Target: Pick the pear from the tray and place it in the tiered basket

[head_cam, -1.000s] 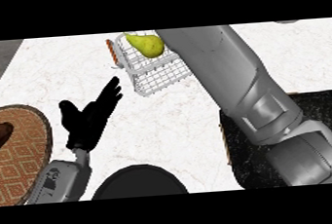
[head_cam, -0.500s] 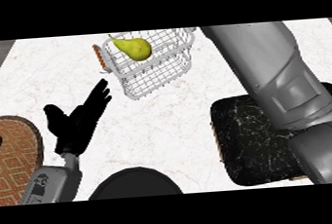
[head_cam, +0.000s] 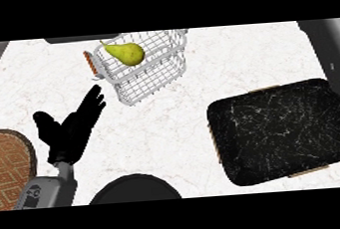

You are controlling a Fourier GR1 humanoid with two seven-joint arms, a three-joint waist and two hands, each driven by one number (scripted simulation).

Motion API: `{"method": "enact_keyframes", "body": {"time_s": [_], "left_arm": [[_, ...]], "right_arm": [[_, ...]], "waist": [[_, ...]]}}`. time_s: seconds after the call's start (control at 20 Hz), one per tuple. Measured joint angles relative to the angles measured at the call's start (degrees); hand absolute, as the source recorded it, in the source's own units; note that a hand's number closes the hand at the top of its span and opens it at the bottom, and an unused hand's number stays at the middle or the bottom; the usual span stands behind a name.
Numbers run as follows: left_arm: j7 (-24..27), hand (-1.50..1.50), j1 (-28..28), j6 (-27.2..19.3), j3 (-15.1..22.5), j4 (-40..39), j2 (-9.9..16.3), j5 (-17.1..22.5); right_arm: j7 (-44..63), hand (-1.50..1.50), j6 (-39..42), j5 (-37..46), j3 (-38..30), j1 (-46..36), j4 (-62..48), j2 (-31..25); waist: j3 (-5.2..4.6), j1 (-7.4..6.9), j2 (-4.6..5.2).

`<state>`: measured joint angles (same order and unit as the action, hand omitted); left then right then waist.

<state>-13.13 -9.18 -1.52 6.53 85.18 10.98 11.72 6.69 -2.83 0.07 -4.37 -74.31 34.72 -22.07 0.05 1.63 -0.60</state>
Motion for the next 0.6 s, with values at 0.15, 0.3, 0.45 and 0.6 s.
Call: {"method": "enact_keyframes", "body": {"time_s": [0.15, 0.3, 0.45, 0.6], "left_arm": [[0.0, 0.00, -0.1, -0.2, 0.0, -0.1, -0.3, -0.3], [0.2, 0.00, -0.1, 0.0, 0.0, 0.0, -0.4, -0.6], [0.8, 0.00, -0.4, 0.3, -0.2, -0.8, -0.9, -0.7], [0.6, 0.00, 0.8, 0.9, 0.4, 0.5, -1.1, -0.9]], "right_arm": [[-0.8, -1.50, 7.9, -2.1, -0.8, 5.1, 4.0, -5.4], [-1.5, -1.50, 14.9, -4.6, -3.0, 9.5, 6.6, -11.5], [-1.9, -1.50, 20.2, -7.0, -5.2, 14.0, 9.4, -16.2], [-3.0, -1.50, 24.9, -9.1, -7.9, 17.8, 10.7, -20.8]], "waist": [[0.00, 0.26, 0.00], [-0.01, -0.03, 0.13], [-0.03, -0.32, 0.24], [-0.03, -0.80, 0.34]]}}
